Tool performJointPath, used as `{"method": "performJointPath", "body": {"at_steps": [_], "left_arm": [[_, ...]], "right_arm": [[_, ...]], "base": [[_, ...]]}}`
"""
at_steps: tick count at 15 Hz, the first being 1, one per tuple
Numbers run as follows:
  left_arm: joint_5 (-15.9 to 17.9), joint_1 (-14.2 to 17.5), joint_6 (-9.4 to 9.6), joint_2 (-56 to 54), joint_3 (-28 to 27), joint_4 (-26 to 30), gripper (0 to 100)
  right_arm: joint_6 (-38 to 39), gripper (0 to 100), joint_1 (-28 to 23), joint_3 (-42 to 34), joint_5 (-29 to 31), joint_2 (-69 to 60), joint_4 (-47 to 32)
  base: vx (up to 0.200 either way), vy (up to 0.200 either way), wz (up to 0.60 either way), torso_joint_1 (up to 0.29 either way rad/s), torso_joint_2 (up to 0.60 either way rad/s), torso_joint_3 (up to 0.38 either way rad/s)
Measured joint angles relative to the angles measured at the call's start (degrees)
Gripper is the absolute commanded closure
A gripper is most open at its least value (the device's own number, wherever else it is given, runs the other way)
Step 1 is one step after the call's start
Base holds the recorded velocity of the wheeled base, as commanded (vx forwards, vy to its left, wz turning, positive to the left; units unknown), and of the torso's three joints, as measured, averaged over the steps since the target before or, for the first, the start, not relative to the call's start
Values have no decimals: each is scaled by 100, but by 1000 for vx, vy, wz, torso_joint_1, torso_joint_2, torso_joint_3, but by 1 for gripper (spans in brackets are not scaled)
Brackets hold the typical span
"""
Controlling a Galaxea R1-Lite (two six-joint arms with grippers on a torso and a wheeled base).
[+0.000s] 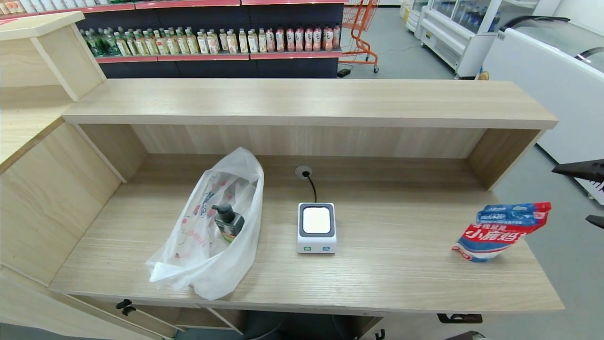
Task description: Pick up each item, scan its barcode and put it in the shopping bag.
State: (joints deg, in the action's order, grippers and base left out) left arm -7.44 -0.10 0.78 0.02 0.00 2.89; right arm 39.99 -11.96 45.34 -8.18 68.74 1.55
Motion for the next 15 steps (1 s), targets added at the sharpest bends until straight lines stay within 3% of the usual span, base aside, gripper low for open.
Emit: {"method": "performJointPath", "body": {"at_steps": [2, 7, 15], "left_arm": [[0, 0, 0, 0, 0, 1, 0], [0, -1, -2, 0, 0, 1, 0], [-2, 0, -2, 0, 0, 1, 0]], "right_arm": [[137, 0, -91, 151, 184, 300, -2], [709, 0, -110, 472, 532, 1237, -364], [1514, 0, 350, 1091, 624, 2712, -513]], "base": [[0, -200, 0, 0, 2, 7], [0, 0, 0, 0, 0, 0], [0, 0, 0, 0, 0, 0]]}}
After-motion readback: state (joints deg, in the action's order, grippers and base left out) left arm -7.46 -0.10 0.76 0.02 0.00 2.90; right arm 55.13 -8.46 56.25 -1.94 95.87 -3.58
